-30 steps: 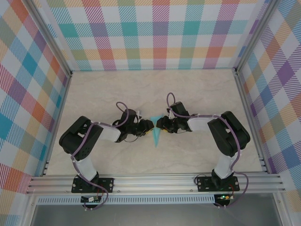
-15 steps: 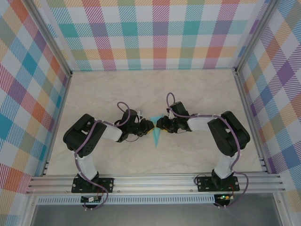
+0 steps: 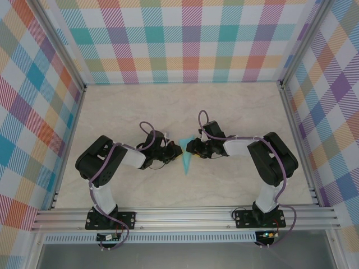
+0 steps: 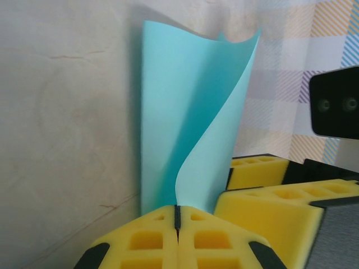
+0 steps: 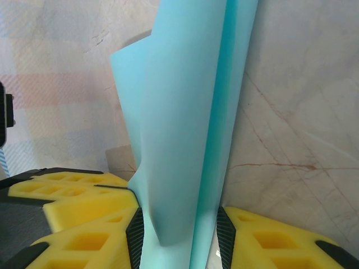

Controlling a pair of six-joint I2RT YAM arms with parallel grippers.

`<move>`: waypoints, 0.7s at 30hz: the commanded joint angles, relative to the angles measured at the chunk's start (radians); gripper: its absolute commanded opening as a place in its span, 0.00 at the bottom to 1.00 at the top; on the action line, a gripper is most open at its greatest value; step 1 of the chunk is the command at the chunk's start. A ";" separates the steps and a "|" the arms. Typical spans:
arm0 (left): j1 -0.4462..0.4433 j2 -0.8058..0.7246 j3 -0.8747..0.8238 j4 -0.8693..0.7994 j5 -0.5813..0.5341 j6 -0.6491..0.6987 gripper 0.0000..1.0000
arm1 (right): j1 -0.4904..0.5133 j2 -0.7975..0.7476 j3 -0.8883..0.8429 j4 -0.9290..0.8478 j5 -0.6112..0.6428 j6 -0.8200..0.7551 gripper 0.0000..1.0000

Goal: Fold a paper plane with a square sheet of paper (fold left side to right side)
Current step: Fold the wing for the fifth time at the center of the table.

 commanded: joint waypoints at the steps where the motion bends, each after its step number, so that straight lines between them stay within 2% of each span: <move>1: 0.012 -0.013 0.016 -0.037 -0.025 0.038 0.00 | 0.011 0.034 0.001 -0.048 0.019 -0.023 0.42; 14: 0.023 0.015 0.014 -0.038 -0.043 0.045 0.00 | 0.012 0.026 0.000 -0.053 0.016 -0.028 0.42; 21: 0.023 0.033 0.016 -0.036 -0.036 0.052 0.00 | -0.014 -0.074 -0.012 -0.057 -0.005 -0.034 0.49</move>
